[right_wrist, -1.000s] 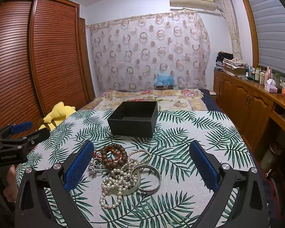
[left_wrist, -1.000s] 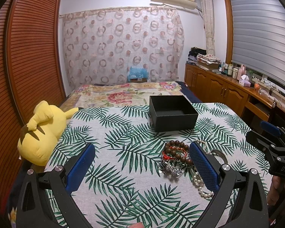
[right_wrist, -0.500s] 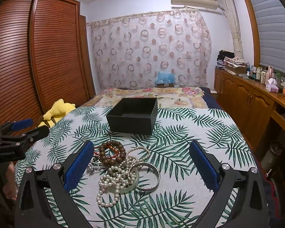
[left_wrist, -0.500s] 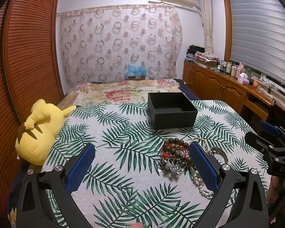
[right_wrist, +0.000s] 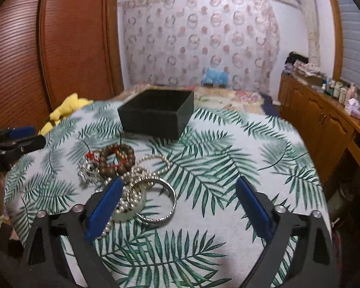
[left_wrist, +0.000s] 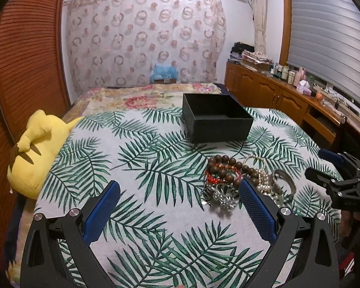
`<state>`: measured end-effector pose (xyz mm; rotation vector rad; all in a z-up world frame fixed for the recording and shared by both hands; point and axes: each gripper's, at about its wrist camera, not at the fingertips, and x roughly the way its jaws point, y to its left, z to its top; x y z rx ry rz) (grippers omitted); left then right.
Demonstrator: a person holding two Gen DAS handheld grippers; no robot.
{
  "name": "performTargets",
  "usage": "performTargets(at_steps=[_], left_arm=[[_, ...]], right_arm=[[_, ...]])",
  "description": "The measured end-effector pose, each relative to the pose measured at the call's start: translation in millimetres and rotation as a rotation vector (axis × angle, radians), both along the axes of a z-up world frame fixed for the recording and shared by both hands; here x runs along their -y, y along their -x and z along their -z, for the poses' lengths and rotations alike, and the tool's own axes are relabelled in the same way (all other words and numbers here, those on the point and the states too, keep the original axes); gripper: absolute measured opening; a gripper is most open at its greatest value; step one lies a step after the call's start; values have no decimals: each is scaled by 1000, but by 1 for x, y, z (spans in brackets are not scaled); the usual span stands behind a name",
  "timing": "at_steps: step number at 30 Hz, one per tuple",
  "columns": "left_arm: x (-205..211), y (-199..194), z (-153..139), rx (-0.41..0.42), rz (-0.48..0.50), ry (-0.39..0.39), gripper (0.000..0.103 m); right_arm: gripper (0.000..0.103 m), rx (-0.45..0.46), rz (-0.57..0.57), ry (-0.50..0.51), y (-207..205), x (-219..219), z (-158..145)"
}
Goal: Organize jewelry
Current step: 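Grasp the brown bead bracelet with the left gripper while the right gripper grasps the silver bangle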
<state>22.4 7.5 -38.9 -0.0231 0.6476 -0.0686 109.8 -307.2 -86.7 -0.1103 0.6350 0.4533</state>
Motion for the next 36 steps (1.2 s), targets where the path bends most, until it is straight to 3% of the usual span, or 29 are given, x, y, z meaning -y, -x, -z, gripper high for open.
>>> performTargets(at_steps=[9,16,19,24,28,31,36], left_arm=[[-3,-18,23,-77,47,36,96],[3,-33,32,-109,92,30,96],[3,-44,28,-124,125,67,94],[11,-70,25,-159,169,89,77],[20,-92,31,-217,200,95,57],[25,-105,38,-258,211,109,37],[31,-123,47,-300,225,110,31]], right_arm=[[47,-163,-119,62,-34,-12,26],[26,-184,-121,97,-39,-18,35],[22,-185,-117,109,-40,-18,34],[20,-178,-111,122,-39,-18,33],[19,-173,-106,123,-38,-18,34],[17,-177,-100,107,-39,-15,33],[13,-182,-106,95,-41,-14,34]])
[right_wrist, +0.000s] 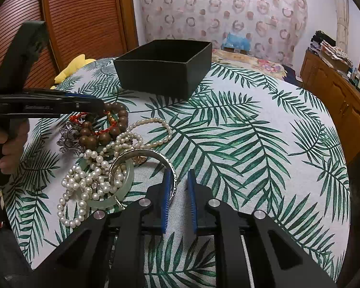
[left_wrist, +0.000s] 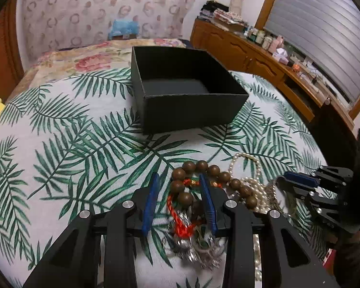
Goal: Organize jewelry
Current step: 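Grasp the brown bead bracelet with the left gripper while the right gripper grasps the silver bangle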
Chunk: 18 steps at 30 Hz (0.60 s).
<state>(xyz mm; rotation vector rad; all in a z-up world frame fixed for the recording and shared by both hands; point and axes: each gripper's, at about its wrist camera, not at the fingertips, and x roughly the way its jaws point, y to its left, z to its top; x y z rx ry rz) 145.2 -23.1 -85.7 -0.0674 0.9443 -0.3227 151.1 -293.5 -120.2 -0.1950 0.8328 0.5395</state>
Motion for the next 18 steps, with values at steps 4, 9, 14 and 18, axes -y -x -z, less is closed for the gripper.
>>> performTargets(at_steps=[4,9,14,18], left_arm=[[0,-13,3,-32,7,-21,28],[4,-21,1,-35,52,-60,27],[8,-25,1,-54,102,-88,28],[11,-27,1,-57,127,-85,12]], right_arm=[[6,-5,-1,-8,-1,1,0],[6,0,-3,0,0,0,0],[6,9,-8,21,2,-3,-1],[7,18,-17,45,3,-6,-1]])
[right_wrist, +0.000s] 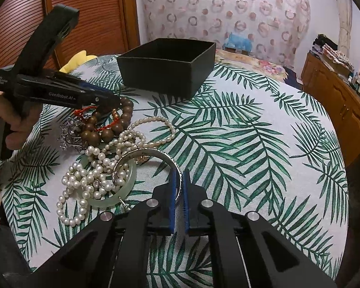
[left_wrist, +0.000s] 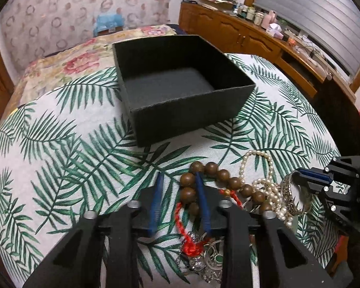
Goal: Organize jewelry
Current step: 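Grasp the brown bead bracelet with the left gripper while the right gripper grasps the silver bangle, then carry both held pieces over the black box and open both grippers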
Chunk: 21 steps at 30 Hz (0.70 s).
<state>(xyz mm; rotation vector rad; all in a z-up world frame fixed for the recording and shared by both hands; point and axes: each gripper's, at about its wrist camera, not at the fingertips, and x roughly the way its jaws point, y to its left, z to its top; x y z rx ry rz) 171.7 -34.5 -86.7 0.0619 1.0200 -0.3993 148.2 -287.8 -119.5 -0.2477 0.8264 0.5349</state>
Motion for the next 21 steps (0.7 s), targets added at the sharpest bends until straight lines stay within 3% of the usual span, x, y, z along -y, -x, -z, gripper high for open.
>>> performTargets(at_steps=[3,10,21], left_arm=[[1,1,-4,30,-27,-14,12],[-7,16,-40,140,-58,47,12],[-5,20,-86,248,-57,81,12]], right_arm=[[7,4,-10,16,0,-2,0],[6,27,-13,12,-1,-1,-6],[5,133,4,4,-18,-1,-49]])
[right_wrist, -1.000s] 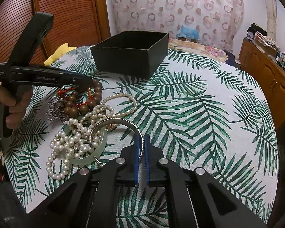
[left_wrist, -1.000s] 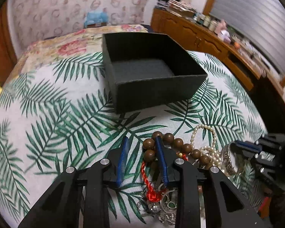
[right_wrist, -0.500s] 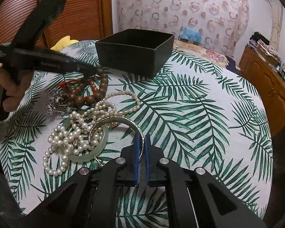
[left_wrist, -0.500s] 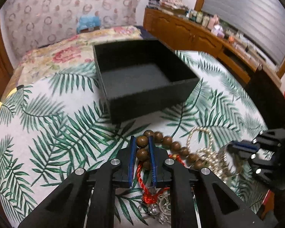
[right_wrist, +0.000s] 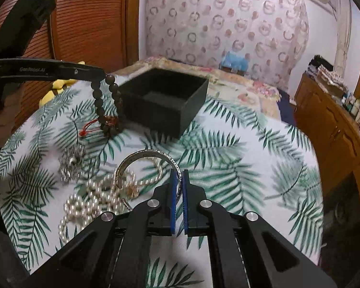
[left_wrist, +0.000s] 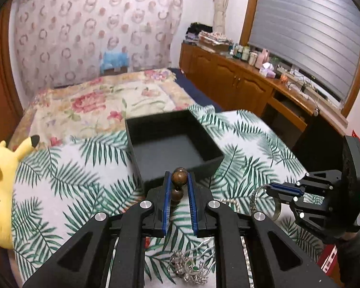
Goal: Organize jewelry
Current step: 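Carry both held pieces over the black box and open both grippers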
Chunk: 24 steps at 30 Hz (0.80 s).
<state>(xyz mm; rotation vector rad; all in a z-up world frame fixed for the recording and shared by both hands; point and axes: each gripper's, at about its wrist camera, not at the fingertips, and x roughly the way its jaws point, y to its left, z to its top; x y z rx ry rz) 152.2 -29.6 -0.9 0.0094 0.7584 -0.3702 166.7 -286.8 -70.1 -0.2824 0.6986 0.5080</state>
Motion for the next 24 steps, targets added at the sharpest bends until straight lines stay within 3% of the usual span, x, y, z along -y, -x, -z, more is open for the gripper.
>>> performTargets(at_steps=[7,24], left_arm=[[-2,-5,-18,25,1,17,12],[4,-15,-45,93,-20,7,12]], right_arm=[[5,40,1,-4,-24,-10,-21],[5,65,17,-41,-88,-43,-34]])
